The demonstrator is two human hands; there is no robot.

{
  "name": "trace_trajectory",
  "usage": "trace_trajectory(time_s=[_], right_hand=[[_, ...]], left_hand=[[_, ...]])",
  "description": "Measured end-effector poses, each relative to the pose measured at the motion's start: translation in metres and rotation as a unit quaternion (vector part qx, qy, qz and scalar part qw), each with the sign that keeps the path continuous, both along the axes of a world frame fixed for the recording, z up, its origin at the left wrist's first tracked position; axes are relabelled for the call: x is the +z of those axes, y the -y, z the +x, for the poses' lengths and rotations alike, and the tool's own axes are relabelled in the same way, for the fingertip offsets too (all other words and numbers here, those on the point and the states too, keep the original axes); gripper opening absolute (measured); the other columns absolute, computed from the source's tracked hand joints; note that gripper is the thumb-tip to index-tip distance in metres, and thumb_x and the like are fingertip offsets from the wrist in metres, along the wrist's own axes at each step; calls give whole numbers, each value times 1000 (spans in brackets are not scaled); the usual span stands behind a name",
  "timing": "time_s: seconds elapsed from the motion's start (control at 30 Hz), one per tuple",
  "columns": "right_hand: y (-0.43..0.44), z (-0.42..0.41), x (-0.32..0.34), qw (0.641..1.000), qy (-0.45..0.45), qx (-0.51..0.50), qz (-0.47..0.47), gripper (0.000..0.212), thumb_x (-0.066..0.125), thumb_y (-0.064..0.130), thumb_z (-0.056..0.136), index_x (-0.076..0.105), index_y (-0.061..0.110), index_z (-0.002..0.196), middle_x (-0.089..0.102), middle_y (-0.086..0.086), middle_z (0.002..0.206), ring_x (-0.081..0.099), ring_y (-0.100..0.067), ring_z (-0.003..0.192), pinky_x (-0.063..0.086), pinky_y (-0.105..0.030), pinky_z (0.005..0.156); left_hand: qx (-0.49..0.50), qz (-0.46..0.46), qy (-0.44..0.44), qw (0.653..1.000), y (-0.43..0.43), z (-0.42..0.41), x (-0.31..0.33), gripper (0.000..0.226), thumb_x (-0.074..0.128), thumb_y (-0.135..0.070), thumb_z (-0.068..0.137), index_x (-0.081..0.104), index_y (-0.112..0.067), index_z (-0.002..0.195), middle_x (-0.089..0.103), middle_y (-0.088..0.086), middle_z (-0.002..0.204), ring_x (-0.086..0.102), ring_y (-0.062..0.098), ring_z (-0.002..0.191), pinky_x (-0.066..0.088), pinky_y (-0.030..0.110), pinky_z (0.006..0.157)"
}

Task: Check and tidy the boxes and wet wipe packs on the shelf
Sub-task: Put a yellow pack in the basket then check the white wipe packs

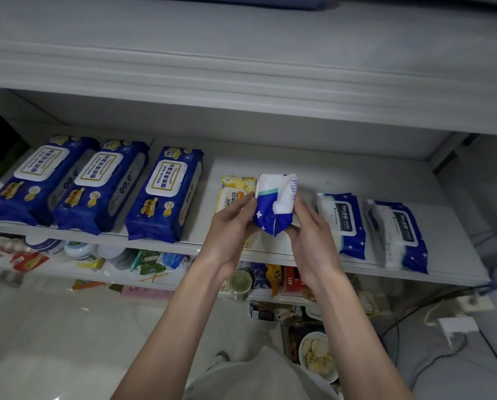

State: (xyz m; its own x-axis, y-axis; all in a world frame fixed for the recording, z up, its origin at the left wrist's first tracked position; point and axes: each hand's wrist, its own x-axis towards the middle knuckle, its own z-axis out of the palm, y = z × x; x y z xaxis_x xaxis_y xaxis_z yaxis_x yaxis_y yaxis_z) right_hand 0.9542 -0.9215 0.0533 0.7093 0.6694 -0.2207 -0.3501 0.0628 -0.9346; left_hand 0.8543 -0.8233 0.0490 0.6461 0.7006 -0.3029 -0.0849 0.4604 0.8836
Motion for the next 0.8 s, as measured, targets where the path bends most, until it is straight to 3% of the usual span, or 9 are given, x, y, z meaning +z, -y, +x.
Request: trace_trajectory(time_s=[0.17, 0.3, 0.47, 0.57, 0.63, 0.7, 0.8], right_hand=[[-2, 3, 0, 1000, 9, 4, -4, 29, 49, 31, 109, 69, 22, 129, 78, 4, 120, 72, -11, 112, 55, -35, 101], [2, 8, -1, 996, 61, 29, -54, 41, 56, 40, 105, 57, 32, 146, 68, 7, 137, 66, -16, 125, 53, -35, 102], [16, 15, 10, 992, 44, 46, -112, 29, 45, 37, 107, 70, 25, 115, 74, -4, 123, 68, -20, 113, 52, -43, 104], [22, 10, 12, 985, 51, 72, -148, 31, 60, 55, 96, 69, 32, 115, 77, 3, 110, 75, -13, 98, 60, -30, 79], [25, 7, 6, 987, 44, 55, -147, 32, 77, 44, 88, 69, 31, 116, 78, 5, 106, 78, -9, 87, 61, -21, 64], [30, 7, -1, 989, 35, 23, -141, 34, 80, 38, 87, 66, 30, 117, 76, 5, 107, 78, -11, 89, 61, -20, 63], [42, 10, -8, 991, 19, -20, -128, 39, 77, 37, 89, 61, 31, 123, 72, 8, 110, 77, -10, 92, 60, -19, 63]], left_hand=[[4, 4, 2, 1000, -1, 1, 1, 33, 57, -18, 102, 64, -6, 132, 73, 10, 122, 66, 30, 119, 53, 38, 102], [11, 31, -3, 999, 3, -2, 2, 34, 56, -22, 103, 63, -11, 134, 73, 7, 124, 68, 23, 115, 54, 33, 98], [34, 138, -32, 989, 8, -11, -3, 38, 66, -14, 96, 63, -23, 133, 62, -4, 135, 68, 5, 109, 59, 19, 74], [43, 187, -55, 980, 14, -14, -11, 54, 74, -12, 89, 56, -30, 137, 56, -1, 139, 64, 11, 117, 63, 27, 76], [46, 195, -58, 978, 21, -14, -16, 61, 75, -8, 88, 52, -33, 139, 61, -3, 133, 64, 10, 115, 61, 23, 73], [55, 210, -53, 975, 27, -17, -19, 60, 74, -5, 88, 53, -35, 135, 63, -5, 131, 64, 11, 116, 61, 24, 75], [49, 204, -26, 977, 34, -19, -18, 49, 70, -14, 91, 56, -34, 133, 62, -5, 134, 62, 16, 120, 63, 36, 81]])
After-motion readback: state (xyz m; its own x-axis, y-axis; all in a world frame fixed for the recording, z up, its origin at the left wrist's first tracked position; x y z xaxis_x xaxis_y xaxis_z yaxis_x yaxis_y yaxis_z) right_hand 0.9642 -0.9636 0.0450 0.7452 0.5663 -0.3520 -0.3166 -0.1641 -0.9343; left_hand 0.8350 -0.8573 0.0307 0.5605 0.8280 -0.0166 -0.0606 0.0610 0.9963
